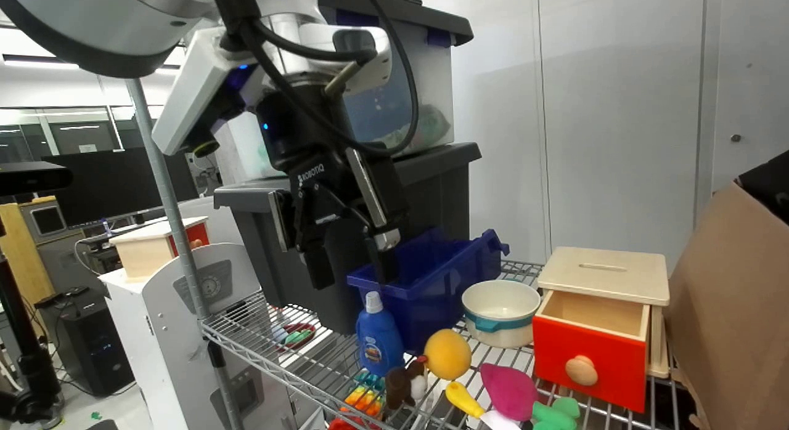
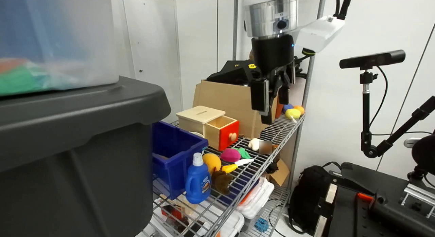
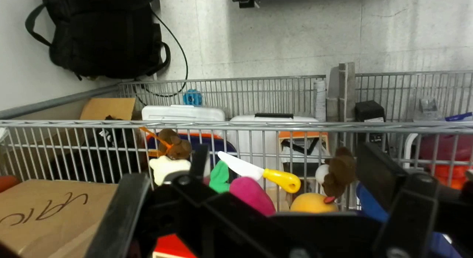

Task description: Put the brown plush toy in the blue storage container

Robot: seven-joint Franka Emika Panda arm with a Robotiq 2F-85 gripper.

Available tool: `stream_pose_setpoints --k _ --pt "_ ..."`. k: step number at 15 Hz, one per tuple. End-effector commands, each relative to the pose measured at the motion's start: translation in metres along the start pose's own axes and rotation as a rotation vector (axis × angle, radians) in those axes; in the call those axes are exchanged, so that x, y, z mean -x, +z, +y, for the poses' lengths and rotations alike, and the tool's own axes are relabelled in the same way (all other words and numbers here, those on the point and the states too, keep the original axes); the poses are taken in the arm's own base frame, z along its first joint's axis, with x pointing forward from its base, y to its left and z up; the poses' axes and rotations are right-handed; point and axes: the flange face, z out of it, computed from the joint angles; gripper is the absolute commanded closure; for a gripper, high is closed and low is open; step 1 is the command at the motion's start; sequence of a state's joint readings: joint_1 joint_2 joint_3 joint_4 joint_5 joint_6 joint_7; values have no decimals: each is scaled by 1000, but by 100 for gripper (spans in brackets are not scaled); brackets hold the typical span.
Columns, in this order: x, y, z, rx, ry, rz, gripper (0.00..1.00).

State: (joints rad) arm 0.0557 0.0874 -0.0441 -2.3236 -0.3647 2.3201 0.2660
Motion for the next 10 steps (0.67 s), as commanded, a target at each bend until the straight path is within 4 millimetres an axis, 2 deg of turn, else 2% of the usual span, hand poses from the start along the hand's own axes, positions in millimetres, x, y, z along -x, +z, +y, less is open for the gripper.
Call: stream_pose_setpoints --k 1,10 --pt "10 -9 4 -36 -10 74 0" --pt "-2 -30 -7 -114 -88 227 0"
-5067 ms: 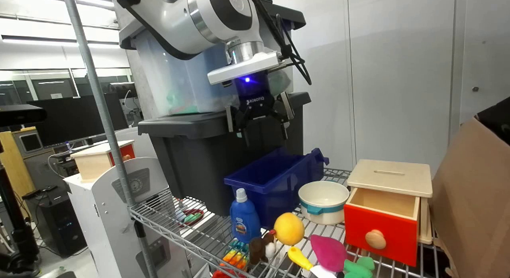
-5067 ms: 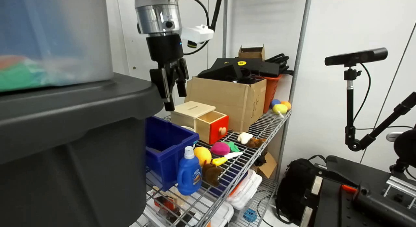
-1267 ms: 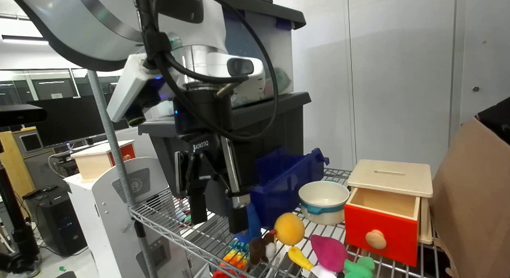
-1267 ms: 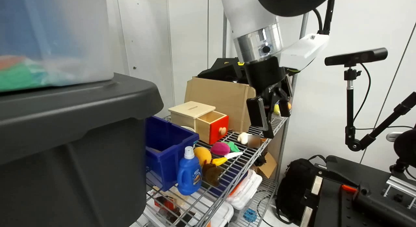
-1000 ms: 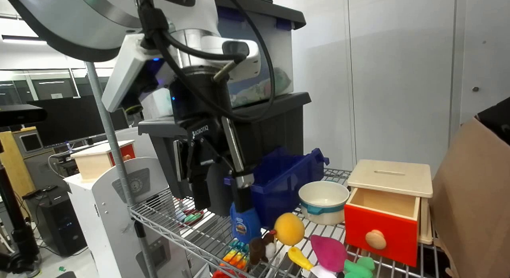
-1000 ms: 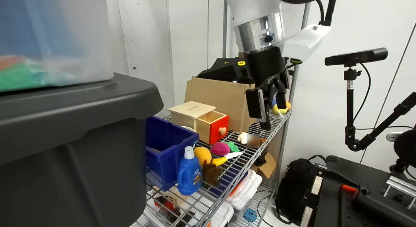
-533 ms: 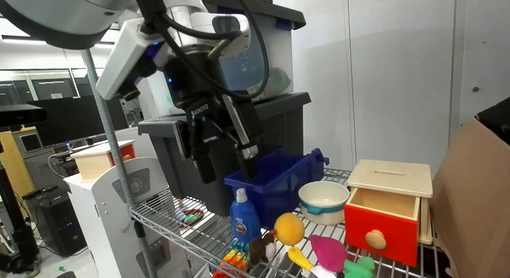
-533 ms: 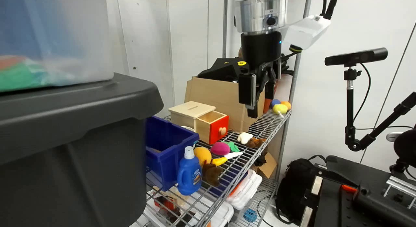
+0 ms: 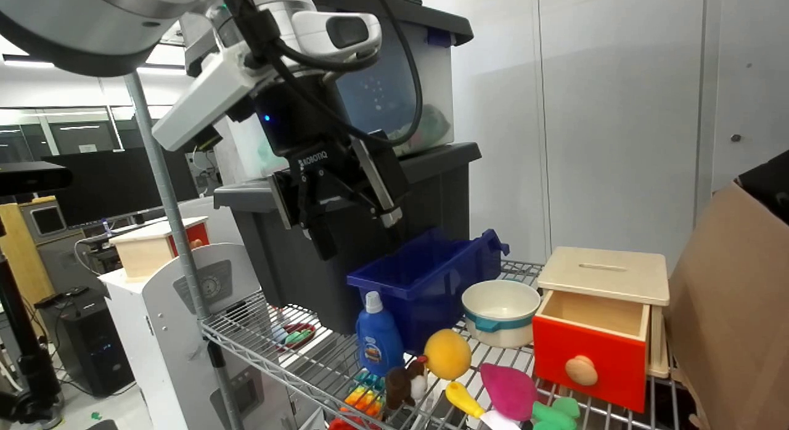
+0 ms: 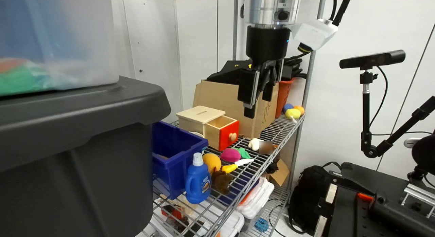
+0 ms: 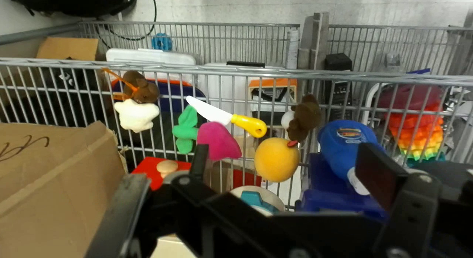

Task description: Put the brown plush toy in the blue storage container

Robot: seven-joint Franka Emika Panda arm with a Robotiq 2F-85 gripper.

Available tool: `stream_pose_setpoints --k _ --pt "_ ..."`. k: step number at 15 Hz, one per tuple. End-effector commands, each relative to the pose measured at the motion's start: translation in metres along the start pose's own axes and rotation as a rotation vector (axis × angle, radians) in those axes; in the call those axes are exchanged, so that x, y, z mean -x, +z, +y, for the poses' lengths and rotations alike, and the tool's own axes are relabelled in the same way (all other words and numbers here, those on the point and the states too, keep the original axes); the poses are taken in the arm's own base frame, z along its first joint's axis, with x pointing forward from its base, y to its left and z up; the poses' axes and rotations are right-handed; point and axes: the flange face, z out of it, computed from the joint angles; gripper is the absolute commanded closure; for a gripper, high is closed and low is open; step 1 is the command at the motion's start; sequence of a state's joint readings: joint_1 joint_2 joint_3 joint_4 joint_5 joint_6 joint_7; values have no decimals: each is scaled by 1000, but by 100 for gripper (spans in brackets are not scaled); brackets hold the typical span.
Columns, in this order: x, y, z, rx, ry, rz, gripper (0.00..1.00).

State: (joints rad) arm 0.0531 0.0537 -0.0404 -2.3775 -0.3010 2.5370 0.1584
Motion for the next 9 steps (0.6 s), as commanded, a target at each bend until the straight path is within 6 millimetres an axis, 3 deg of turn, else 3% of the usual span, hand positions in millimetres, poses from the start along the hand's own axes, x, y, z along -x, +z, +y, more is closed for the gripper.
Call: stream_pose_setpoints --k 1,9 --pt "-2 -16 -2 -26 -25 41 0" --pt "-8 -33 -10 -10 -31 44 0"
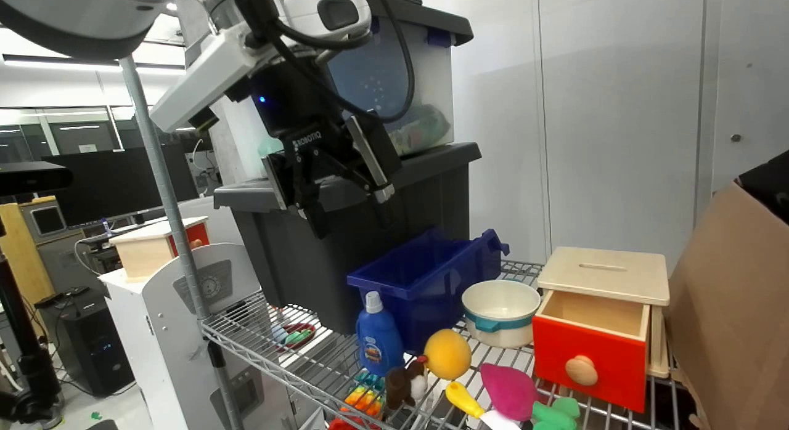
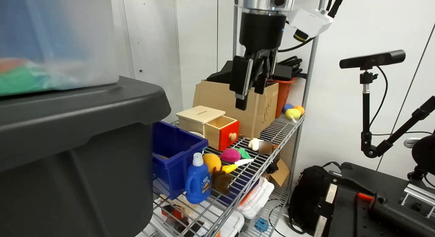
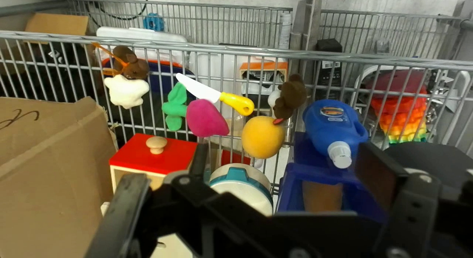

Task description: Put the brown plush toy in the blue storage container

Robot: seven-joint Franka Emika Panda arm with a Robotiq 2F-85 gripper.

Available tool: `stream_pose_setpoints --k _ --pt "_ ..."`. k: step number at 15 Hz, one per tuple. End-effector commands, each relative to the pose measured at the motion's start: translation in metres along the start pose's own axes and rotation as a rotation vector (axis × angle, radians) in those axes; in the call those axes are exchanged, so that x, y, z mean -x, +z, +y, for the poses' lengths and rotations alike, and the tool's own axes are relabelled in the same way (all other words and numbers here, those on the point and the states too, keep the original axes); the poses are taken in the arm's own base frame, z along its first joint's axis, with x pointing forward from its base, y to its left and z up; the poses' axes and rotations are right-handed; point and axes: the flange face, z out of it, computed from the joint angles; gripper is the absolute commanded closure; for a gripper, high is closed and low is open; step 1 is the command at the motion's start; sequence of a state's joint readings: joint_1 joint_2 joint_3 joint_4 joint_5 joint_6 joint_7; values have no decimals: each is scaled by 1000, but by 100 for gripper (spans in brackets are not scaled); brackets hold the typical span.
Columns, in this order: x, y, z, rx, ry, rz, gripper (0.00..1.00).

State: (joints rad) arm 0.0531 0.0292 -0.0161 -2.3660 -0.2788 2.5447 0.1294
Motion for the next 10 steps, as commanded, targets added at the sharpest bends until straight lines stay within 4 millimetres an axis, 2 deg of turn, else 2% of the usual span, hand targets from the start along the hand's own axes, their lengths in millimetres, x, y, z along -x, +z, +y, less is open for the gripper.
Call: stream_pose_setpoints --k 1,9,10 --pt "0 -15 -3 7 0 -2 0" --pt "7 -16 -13 23 -9 -1 0" --pt "1 -4 -8 5 -12 -1 0"
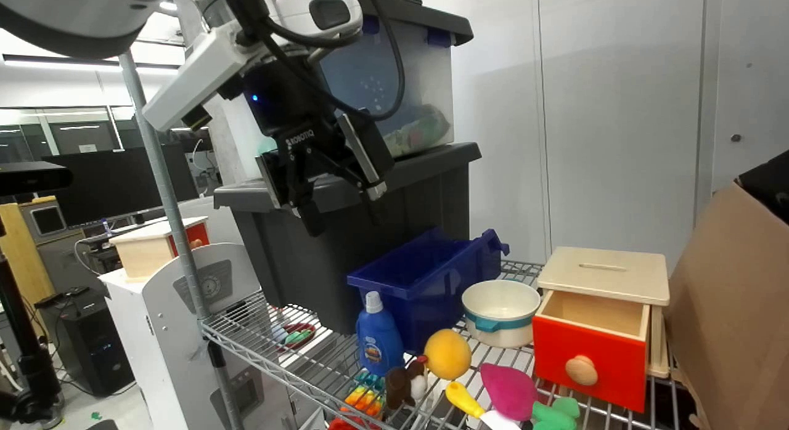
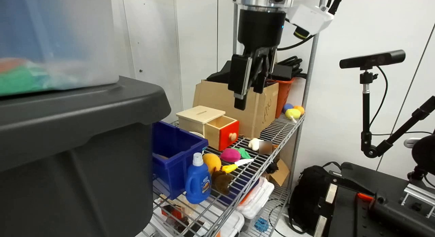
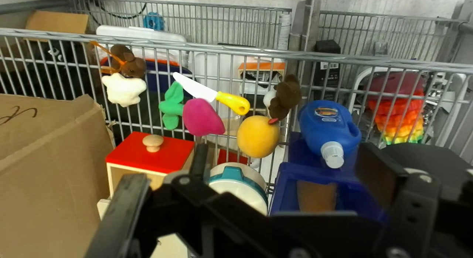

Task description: Put the brown plush toy in the blue storage container

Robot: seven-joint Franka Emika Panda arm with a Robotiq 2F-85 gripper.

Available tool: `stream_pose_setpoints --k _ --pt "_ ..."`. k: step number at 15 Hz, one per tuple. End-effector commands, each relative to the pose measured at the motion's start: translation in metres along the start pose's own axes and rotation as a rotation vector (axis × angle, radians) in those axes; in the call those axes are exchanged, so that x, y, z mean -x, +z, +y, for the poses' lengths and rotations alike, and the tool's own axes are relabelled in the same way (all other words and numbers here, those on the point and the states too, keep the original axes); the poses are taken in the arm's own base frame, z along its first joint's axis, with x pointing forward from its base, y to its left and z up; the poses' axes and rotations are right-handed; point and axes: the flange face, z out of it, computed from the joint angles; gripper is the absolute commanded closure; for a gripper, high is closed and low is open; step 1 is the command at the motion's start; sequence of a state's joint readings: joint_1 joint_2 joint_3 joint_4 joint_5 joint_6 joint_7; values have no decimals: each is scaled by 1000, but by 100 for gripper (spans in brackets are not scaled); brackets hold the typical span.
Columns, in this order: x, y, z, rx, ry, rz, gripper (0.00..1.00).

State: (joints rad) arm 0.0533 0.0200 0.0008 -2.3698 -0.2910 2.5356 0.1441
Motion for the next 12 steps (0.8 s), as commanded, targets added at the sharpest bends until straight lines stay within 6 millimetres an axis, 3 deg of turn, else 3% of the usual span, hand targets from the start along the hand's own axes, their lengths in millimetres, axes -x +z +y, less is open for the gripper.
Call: stream_pose_setpoints --k 1,12 --pt "0 -1 -1 1 -2 0 0" --pt "2 -2 -4 2 -4 2 0"
